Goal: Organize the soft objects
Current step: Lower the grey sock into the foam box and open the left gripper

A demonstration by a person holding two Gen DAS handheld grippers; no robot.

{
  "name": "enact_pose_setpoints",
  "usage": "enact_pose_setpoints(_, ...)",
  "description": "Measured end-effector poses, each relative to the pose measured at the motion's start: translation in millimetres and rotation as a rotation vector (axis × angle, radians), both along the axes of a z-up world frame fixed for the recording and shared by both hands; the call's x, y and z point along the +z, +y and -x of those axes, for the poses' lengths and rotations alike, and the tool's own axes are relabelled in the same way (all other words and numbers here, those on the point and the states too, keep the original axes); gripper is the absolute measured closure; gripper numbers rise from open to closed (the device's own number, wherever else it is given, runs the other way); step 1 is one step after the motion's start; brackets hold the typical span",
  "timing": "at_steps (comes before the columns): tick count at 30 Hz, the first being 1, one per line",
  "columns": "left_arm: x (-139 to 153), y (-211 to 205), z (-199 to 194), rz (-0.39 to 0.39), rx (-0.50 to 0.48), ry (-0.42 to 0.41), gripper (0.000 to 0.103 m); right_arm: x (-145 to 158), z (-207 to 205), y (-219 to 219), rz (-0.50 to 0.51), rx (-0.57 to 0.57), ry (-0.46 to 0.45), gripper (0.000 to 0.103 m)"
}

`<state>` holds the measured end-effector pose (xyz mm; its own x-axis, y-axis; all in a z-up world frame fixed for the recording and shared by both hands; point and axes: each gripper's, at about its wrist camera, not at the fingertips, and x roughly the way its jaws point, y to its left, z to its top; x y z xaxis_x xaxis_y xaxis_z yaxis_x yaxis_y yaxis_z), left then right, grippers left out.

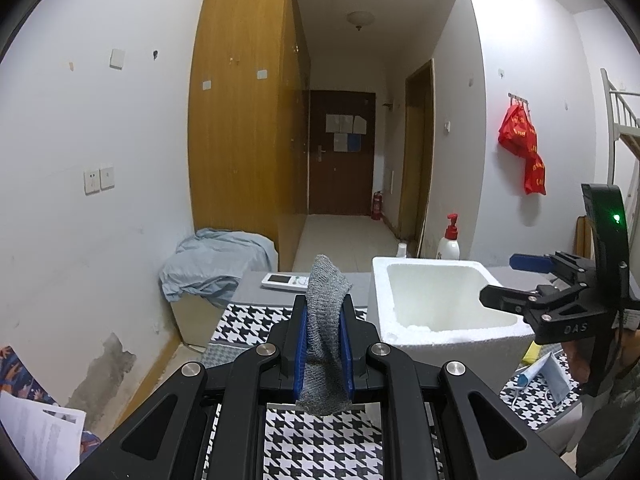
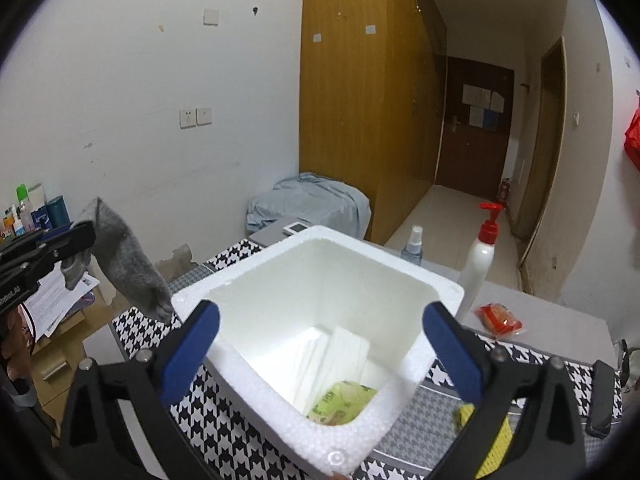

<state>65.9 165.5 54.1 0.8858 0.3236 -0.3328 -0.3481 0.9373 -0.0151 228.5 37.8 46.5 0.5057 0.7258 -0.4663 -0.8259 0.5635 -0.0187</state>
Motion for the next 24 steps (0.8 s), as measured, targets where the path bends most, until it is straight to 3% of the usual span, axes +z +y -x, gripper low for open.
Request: enact_pose_setpoints(24, 51, -30, -20, -0.063, -0.121, -0.092, 0.088, -4, -3, -63, -0.033, -0.117, 0.013, 0.0)
